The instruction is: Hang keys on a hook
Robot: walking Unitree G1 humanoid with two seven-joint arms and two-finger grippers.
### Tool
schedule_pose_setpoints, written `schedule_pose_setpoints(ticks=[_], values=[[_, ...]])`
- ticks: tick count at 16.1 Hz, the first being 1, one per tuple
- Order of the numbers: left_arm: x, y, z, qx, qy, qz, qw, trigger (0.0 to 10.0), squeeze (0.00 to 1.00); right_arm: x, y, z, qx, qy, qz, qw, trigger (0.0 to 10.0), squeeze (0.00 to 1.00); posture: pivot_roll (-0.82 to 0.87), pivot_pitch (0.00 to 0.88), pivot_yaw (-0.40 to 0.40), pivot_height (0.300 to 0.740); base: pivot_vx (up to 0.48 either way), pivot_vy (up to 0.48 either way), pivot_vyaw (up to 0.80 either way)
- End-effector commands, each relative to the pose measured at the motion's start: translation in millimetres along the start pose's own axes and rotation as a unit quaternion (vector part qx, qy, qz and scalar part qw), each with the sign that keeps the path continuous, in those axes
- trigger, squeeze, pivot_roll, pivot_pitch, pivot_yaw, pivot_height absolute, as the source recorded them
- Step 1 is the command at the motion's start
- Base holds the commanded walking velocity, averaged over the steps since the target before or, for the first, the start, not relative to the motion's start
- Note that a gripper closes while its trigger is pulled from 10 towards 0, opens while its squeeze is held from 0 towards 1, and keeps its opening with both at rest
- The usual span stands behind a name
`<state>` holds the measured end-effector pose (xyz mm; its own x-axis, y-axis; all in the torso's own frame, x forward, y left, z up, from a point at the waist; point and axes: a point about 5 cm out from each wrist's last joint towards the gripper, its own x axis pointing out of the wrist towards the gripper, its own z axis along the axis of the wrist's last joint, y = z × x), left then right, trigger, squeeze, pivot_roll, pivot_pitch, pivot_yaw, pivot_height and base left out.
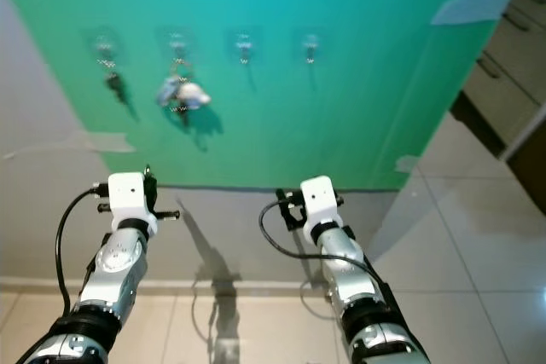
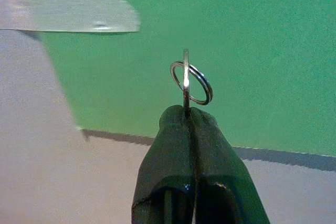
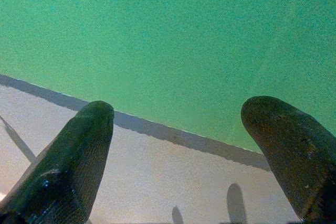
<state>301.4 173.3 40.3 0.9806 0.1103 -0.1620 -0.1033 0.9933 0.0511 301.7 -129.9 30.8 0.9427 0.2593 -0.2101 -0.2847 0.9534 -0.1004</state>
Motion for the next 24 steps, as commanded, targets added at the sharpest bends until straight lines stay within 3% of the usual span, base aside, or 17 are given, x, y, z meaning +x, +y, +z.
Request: schedule_pose_setpoints(ticks=[1,14,16,18,24], values=[[-0.4,-3.1,-0.4,0.001,-0.001,-0.005,1.000,0.0,0.00,0.5,-4.2,-0.2,-0.004,0.005,-0.003,1.000,10.0,0.00,-0.02,0.000,0.015,0.740,0.000,0.000,0.00],[0.9,4.1,5.0,-0.006,-0.013,0.006,1.000,0.0,0.00,0.5,-0.6,-0.9,-0.010,0.004,0.006,1.000,10.0,0.00,-0.03,0.000,0.006,0.740,0.048,0.000,0.00],[1.2,2.6,4.5,-0.006,-0.010,0.001,1.000,0.0,0.00,0.7,0.3,-1.4,-0.038,0.010,0.012,0.999,10.0,0.00,-0.04,0.000,0.009,0.740,0.000,0.000,0.40],[0.4,-0.5,3.1,-0.003,-0.008,-0.003,1.000,0.0,0.00,-0.7,-5.0,-2.2,-0.017,0.008,-0.001,1.000,10.0,0.00,-0.02,0.000,0.002,0.740,0.000,0.000,0.40],[2.7,1.1,4.1,0.002,-0.006,-0.007,1.000,0.0,0.00,1.1,-2.3,-2.4,-0.015,0.012,-0.003,1.000,10.0,0.00,-0.02,0.000,0.014,0.740,0.000,0.000,0.00]])
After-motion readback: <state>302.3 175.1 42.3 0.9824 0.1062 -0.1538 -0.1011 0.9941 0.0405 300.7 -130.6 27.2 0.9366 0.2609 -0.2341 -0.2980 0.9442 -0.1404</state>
